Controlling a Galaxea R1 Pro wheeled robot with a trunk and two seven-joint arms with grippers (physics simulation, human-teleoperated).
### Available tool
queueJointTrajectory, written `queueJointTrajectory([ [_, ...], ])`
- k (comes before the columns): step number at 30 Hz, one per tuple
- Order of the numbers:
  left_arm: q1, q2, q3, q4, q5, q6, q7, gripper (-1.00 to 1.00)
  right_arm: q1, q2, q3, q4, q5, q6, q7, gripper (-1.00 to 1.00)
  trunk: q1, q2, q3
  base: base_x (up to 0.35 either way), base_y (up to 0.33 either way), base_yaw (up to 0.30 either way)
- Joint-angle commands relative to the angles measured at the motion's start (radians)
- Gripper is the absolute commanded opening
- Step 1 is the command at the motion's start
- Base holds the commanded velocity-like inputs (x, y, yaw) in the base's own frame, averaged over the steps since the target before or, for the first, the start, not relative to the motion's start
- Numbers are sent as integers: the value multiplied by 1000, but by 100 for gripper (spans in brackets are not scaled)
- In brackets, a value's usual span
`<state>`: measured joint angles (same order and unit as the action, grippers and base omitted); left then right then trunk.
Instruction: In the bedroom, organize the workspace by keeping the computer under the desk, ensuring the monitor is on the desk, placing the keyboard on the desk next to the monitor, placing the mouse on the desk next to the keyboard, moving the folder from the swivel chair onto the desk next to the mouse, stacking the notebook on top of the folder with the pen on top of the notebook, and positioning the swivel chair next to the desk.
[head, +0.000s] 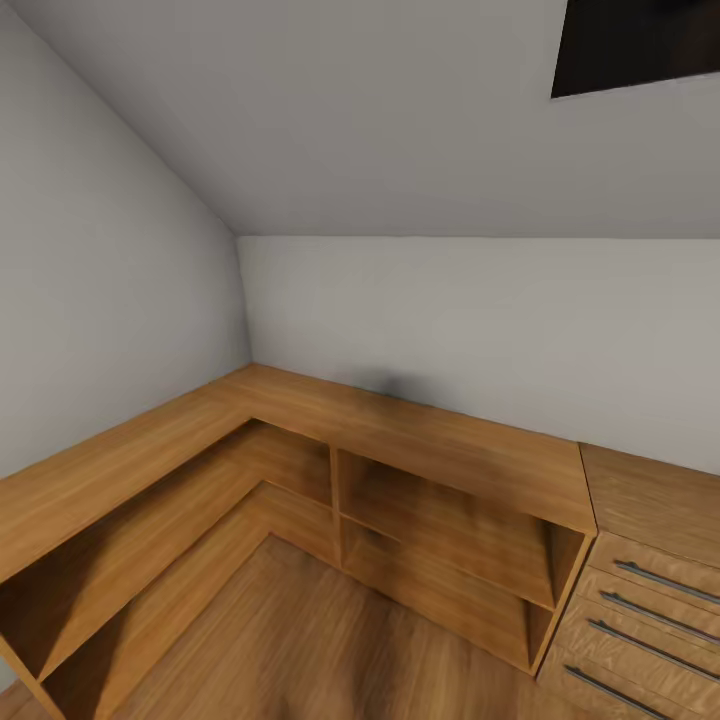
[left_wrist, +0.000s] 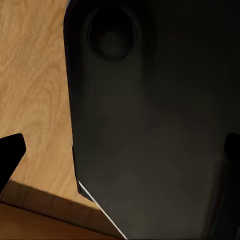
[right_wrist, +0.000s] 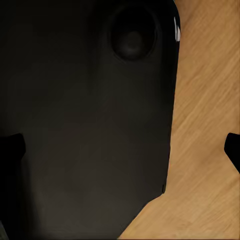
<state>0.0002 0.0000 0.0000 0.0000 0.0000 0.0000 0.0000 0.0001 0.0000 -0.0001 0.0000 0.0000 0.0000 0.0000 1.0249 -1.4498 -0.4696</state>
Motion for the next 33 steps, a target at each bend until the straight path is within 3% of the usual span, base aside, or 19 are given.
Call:
queueJointTrajectory([
  [1, 2, -6, 1, -6, -2, -5, 3, 100, -6, 6, 6, 6, -2, -6, -5, 100, -4, 7, 3, 0, 0, 0],
  [5, 2, -26, 0, -28, 0, -7, -2, 100, -11, 16, 2, 9, 2, -28, -6, 100, -19, 35, 15, 0, 0, 0],
  [15, 2, -5, 0, -25, 3, -36, -6, 100, -11, -9, -1, 7, 2, -15, -3, 100, -57, 105, 47, 0, 0, 0],
  [25, 2, -9, 4, -25, 5, -34, -1, 100, -11, -6, -2, 8, 3, -68, -2, 100, -96, 175, 78, 0, 0, 0],
  [26, 2, -9, 4, -25, 5, -34, -1, 100, -11, -6, -2, 8, 3, -106, -2, 100, -100, 182, 81, 0, 0, 0],
  [33, 2, -9, 5, -25, 6, -33, 1, 100, -11, -7, -8, 8, -2, -114, -3, 100, -126, 231, 103, 0, 0, 0],
])
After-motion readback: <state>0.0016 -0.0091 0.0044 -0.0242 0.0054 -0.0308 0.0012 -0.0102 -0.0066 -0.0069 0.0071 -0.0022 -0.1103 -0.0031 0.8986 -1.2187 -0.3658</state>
